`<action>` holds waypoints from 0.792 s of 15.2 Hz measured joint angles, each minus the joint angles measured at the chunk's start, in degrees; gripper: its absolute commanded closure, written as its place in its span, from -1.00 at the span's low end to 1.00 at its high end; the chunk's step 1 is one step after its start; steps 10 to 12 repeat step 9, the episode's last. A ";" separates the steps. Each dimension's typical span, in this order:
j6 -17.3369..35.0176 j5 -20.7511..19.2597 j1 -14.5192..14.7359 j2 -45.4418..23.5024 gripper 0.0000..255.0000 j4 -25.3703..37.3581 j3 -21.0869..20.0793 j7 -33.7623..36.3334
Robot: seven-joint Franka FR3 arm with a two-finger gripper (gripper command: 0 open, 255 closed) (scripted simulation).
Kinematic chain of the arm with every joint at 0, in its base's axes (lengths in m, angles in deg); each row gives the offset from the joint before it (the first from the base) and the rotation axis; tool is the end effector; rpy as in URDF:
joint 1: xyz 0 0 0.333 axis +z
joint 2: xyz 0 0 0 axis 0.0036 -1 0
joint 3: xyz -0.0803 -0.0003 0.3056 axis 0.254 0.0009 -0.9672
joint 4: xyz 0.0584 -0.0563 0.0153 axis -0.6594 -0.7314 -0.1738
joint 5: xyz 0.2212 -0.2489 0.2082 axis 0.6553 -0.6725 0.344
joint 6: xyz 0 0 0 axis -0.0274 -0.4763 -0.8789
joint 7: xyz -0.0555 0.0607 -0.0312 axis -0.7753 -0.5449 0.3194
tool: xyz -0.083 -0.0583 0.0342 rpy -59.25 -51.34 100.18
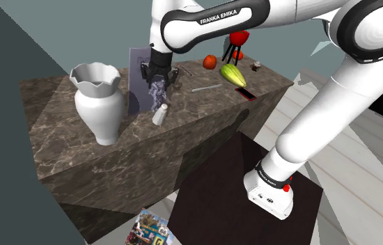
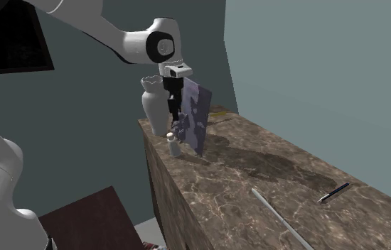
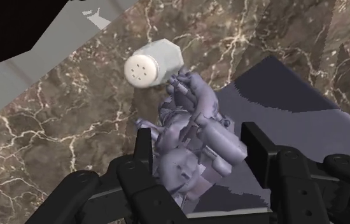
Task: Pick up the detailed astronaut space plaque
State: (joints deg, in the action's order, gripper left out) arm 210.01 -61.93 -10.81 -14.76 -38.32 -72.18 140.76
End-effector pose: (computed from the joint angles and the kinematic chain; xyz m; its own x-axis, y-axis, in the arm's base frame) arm 0.5253 0.1718 0.4345 0.7254 -0.6850 0.0674 -0.6851 -0.7280 -0.0254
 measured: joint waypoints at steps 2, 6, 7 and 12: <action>-1.39 0.49 0.00 0.79 1.00 0.71 0.00 -0.30; -4.10 1.26 -0.11 2.15 1.00 2.35 0.16 -1.01; -4.97 1.38 -0.13 2.28 1.00 3.06 0.20 -1.16; -6.33 1.51 -0.13 2.44 1.00 4.25 0.22 -1.28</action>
